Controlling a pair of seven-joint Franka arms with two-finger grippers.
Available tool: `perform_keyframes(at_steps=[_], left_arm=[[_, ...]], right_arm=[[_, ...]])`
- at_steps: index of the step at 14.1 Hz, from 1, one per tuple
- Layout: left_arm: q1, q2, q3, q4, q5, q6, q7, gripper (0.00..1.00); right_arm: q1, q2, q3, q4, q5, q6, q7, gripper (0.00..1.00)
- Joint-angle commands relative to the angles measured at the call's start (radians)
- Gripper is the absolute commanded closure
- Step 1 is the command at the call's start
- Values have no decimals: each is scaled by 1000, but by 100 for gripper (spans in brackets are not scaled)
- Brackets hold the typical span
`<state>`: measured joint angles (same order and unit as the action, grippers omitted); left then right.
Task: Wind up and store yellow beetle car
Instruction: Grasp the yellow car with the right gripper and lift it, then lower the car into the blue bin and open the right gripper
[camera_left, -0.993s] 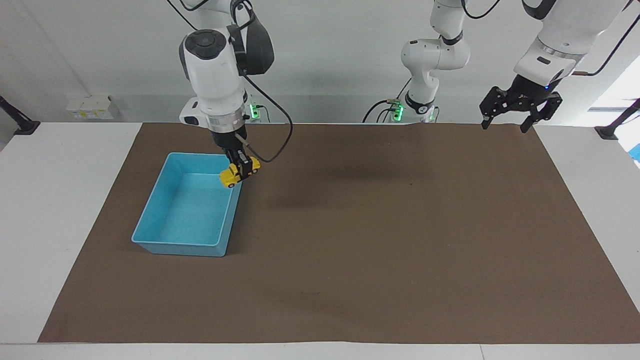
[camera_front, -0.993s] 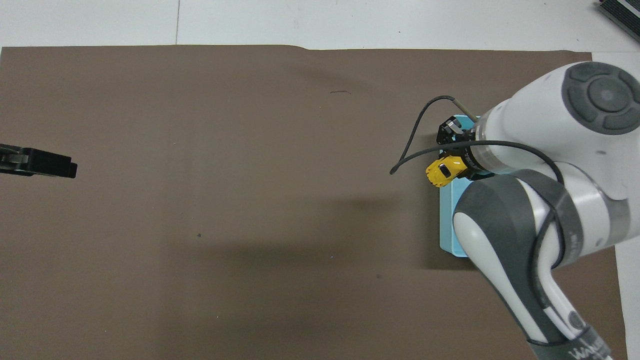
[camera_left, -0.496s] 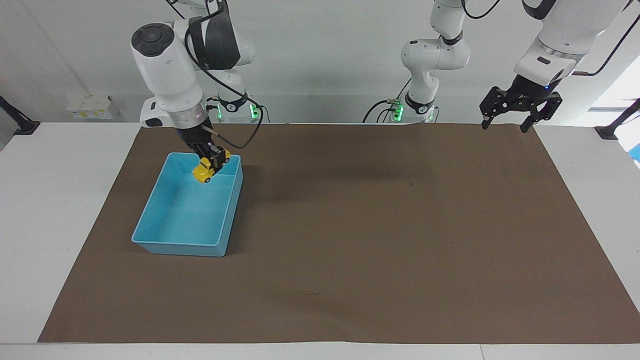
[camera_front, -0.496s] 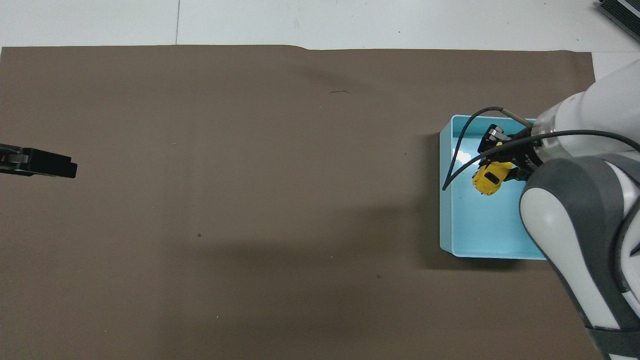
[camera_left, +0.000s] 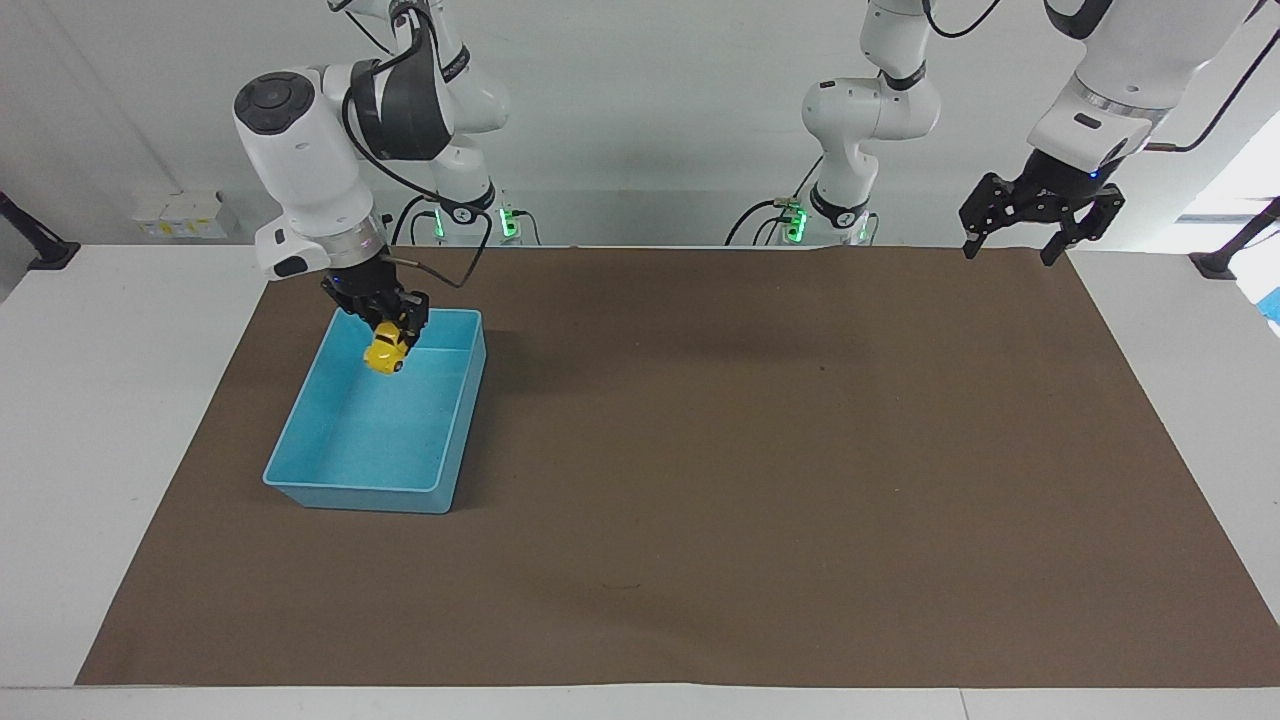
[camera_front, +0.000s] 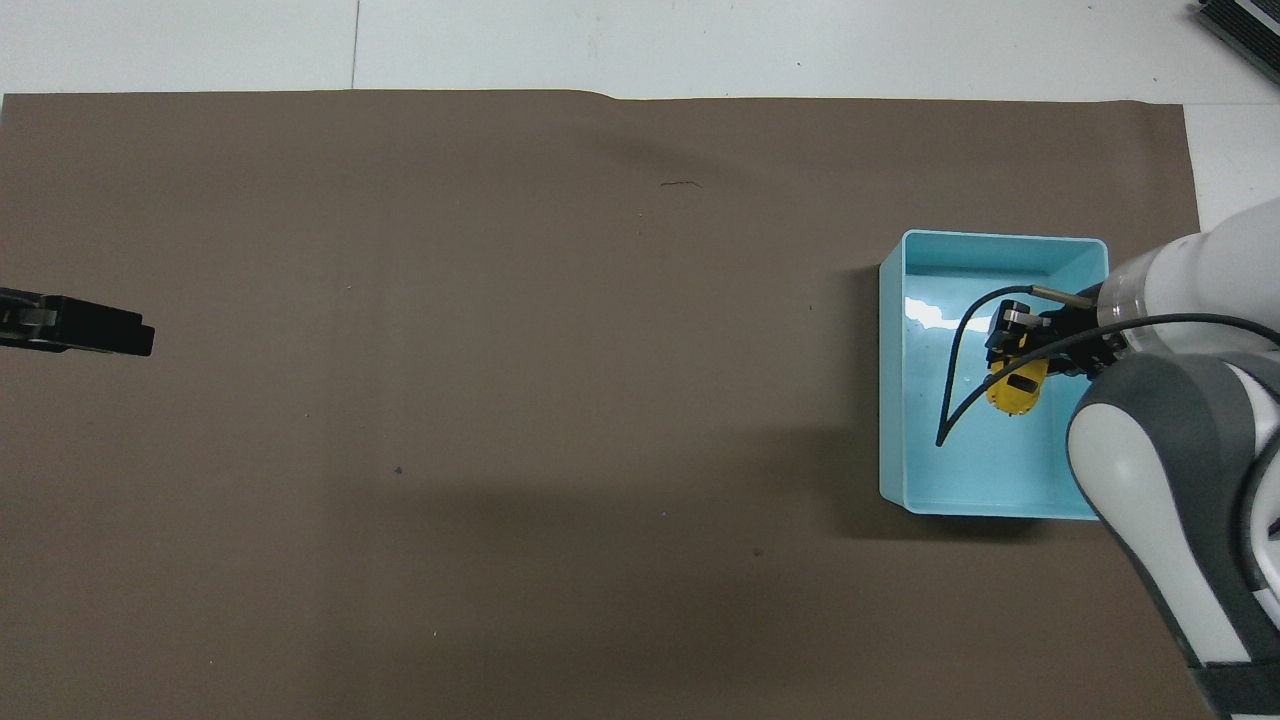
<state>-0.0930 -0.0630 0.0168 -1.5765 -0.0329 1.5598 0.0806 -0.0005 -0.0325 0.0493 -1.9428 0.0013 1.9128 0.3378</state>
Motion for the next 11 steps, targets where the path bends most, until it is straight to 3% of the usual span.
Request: perform_keyframes(at_steps=[1, 11], left_arm=[[7, -20, -3, -17, 15, -7, 16, 0], [7, -20, -1, -17, 15, -7, 16, 0]], right_arm=[[-16, -41, 7, -126, -12, 118, -106, 100], [-115, -27, 9, -438, -47, 544, -370, 100]])
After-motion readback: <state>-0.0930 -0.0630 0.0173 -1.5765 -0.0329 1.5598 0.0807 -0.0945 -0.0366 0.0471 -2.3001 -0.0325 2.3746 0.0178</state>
